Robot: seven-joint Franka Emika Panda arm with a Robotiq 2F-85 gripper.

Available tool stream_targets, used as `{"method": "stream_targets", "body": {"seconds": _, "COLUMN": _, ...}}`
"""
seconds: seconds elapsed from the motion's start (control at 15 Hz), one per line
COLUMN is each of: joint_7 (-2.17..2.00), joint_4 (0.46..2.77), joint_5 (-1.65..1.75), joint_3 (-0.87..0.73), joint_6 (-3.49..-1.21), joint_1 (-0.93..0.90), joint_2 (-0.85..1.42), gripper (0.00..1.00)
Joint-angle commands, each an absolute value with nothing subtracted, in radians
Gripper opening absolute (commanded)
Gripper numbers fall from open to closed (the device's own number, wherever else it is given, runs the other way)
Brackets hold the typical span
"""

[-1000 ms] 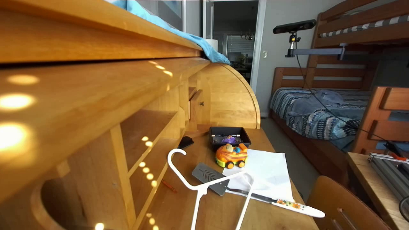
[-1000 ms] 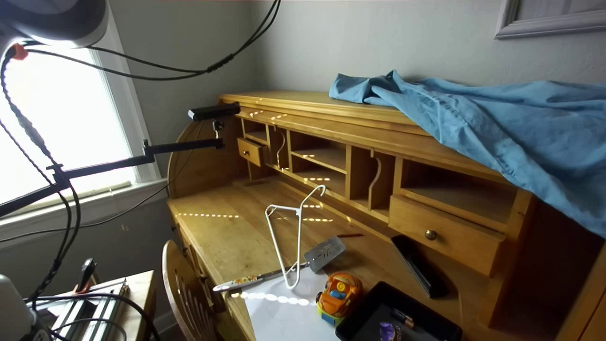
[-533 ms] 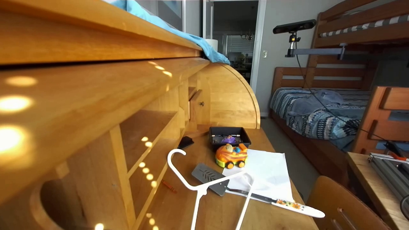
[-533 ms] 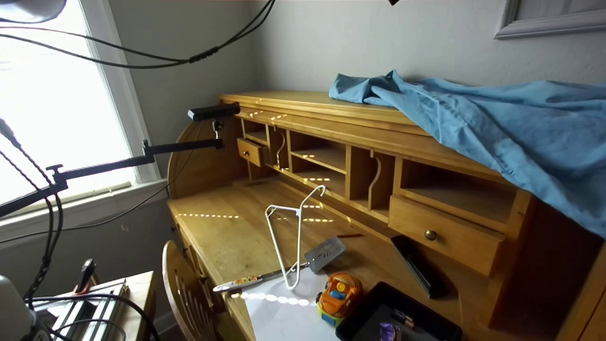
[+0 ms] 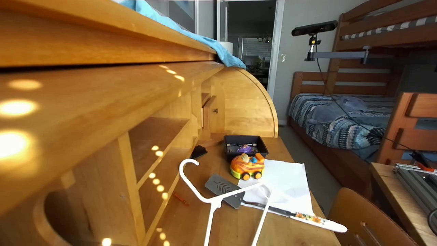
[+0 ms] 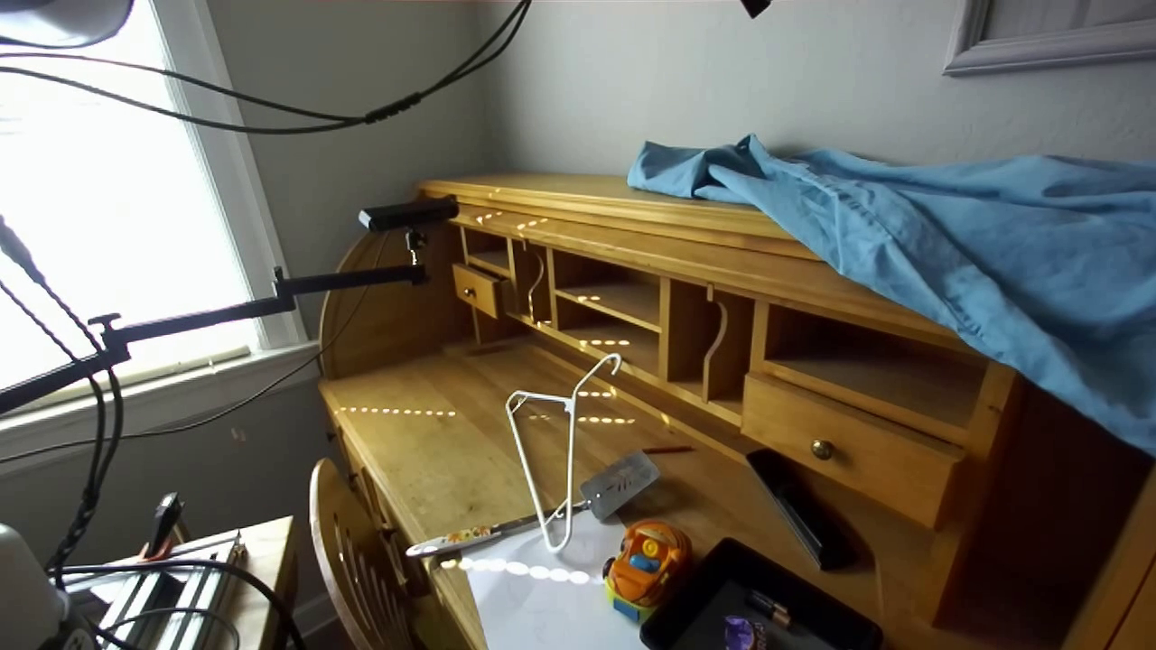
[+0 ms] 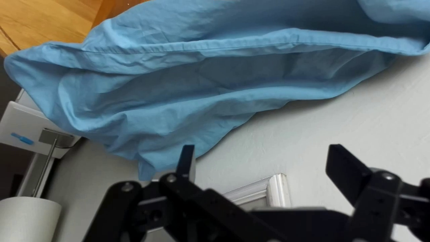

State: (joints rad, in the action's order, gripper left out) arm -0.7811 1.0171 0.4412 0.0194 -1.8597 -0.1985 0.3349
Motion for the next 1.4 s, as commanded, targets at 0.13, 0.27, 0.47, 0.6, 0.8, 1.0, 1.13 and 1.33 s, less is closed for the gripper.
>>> {"method": "stream_targets", "body": {"seconds": 0.13, "joint_7": -0.876, "joint_4": 1.097, "joint_5": 0.312, "joint_3": -0.027, "joint_6": -1.820, "joint_1": -0.082, "joint_2": 0.279, "gripper": 1.00}}
{"method": "stream_targets", "body": {"seconds": 0.27, "joint_7": -0.919, "joint_4": 1.144, "joint_5": 0.281, "joint_3": -0.050, "joint_6": -1.825, "joint_1": -0.038, "joint_2": 0.263, "gripper": 1.00}}
{"method": "stream_targets", "body": {"seconds": 0.47, "joint_7": -0.993, "joint_4": 1.236, "joint_5": 0.236, "joint_3": -0.077, "joint_6": -1.830, "joint_1": 0.016, "joint_2": 0.231, "gripper": 1.00}}
{"method": "stream_targets", "body": {"seconds": 0.6, "joint_7": -1.056, "joint_4": 1.301, "joint_5": 0.216, "joint_3": -0.091, "joint_6": -1.830, "joint_1": 0.038, "joint_2": 0.208, "gripper": 1.00}}
{"method": "stream_targets", "body": {"seconds": 0.8, "joint_7": -1.158, "joint_4": 1.410, "joint_5": 0.181, "joint_3": -0.111, "joint_6": -1.849, "joint_1": 0.065, "joint_2": 0.177, "gripper": 1.00}}
{"method": "stream_targets", "body": {"seconds": 1.0, "joint_7": -1.256, "joint_4": 1.523, "joint_5": 0.146, "joint_3": -0.135, "joint_6": -1.858, "joint_1": 0.090, "joint_2": 0.141, "gripper": 1.00}}
{"method": "stream_targets", "body": {"seconds": 1.13, "joint_7": -1.320, "joint_4": 1.593, "joint_5": 0.132, "joint_3": -0.156, "joint_6": -1.872, "joint_1": 0.107, "joint_2": 0.109, "gripper": 1.00}}
{"method": "stream_targets", "body": {"seconds": 1.33, "joint_7": -1.350, "joint_4": 1.653, "joint_5": 0.179, "joint_3": -0.183, "joint_6": -2.006, "joint_1": 0.118, "joint_2": 0.074, "gripper": 1.00}}
